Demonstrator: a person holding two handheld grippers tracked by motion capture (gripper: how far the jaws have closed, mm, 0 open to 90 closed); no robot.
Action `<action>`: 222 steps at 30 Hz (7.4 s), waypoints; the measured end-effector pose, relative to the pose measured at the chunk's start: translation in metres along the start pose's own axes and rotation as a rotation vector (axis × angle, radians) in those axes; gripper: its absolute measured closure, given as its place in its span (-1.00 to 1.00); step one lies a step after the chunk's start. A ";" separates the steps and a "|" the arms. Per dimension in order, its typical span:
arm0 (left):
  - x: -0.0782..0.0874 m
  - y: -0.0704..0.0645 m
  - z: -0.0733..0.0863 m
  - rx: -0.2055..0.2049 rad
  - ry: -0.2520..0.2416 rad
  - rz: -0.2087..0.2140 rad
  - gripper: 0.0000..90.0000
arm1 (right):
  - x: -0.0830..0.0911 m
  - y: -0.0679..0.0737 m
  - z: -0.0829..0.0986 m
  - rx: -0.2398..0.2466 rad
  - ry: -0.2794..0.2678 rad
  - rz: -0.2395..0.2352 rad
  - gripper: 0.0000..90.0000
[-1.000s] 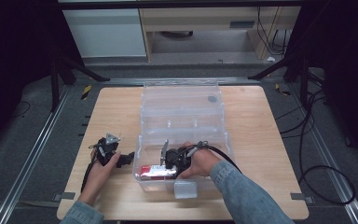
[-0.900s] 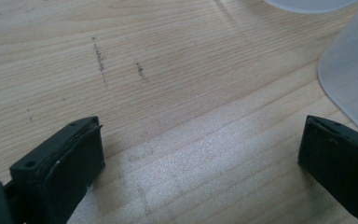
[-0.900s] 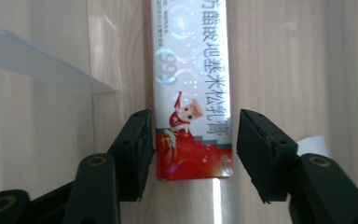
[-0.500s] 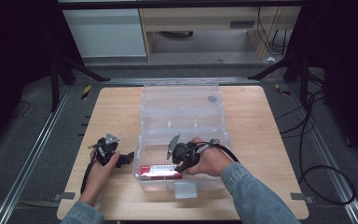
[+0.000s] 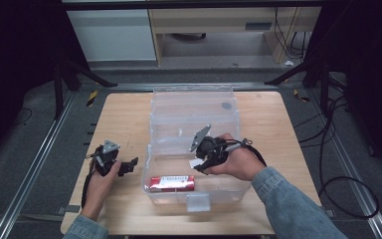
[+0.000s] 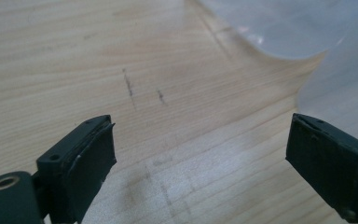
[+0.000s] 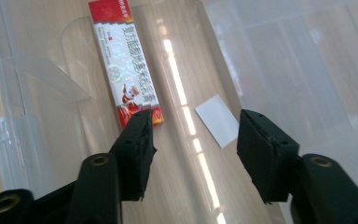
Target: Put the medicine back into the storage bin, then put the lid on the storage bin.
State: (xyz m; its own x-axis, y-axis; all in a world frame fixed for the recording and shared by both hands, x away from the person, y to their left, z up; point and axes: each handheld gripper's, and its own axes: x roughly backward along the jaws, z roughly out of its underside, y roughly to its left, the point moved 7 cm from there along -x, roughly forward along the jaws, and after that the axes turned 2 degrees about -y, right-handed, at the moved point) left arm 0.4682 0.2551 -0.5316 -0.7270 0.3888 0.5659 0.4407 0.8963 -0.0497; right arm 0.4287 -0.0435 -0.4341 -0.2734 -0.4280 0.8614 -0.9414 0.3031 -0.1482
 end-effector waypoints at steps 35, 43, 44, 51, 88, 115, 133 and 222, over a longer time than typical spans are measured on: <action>0.072 -0.058 -0.077 -0.204 0.006 0.166 -0.89 | 0.067 -0.075 0.014 -0.117 -0.054 0.230 -0.24; 0.078 -0.087 -0.078 -0.307 0.052 0.231 -0.76 | 0.063 -0.094 0.009 -0.133 -0.048 0.239 -0.16; 0.080 -0.090 -0.079 -0.324 0.052 0.234 -0.76 | 0.063 -0.096 0.008 -0.130 -0.047 0.240 -0.15; 0.090 -0.108 -0.087 -0.390 0.005 0.270 -0.72 | 0.064 -0.105 0.007 -0.143 -0.035 0.250 -0.24; 0.081 -0.168 -0.030 -0.577 0.197 0.461 -0.73 | 0.033 -0.128 0.002 0.000 0.124 0.224 0.57; 0.043 -0.153 -0.020 -0.534 0.294 0.496 0.60 | 0.029 -0.153 0.004 -0.072 0.113 0.223 0.61; 0.028 -0.152 -0.030 -0.527 0.266 0.489 0.60 | 0.030 -0.168 -0.001 -0.083 0.144 0.210 0.70; 0.011 -0.160 -0.043 -0.522 0.236 0.416 0.56 | 0.080 -0.105 -0.004 0.009 0.064 0.150 0.88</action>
State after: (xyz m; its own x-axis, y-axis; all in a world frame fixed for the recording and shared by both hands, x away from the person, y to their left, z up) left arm 0.4122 0.1067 -0.4822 -0.3359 0.5672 0.7520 0.8950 0.4411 0.0671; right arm 0.5067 -0.1059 -0.3473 -0.3982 -0.3238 0.8583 -0.8927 0.3519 -0.2814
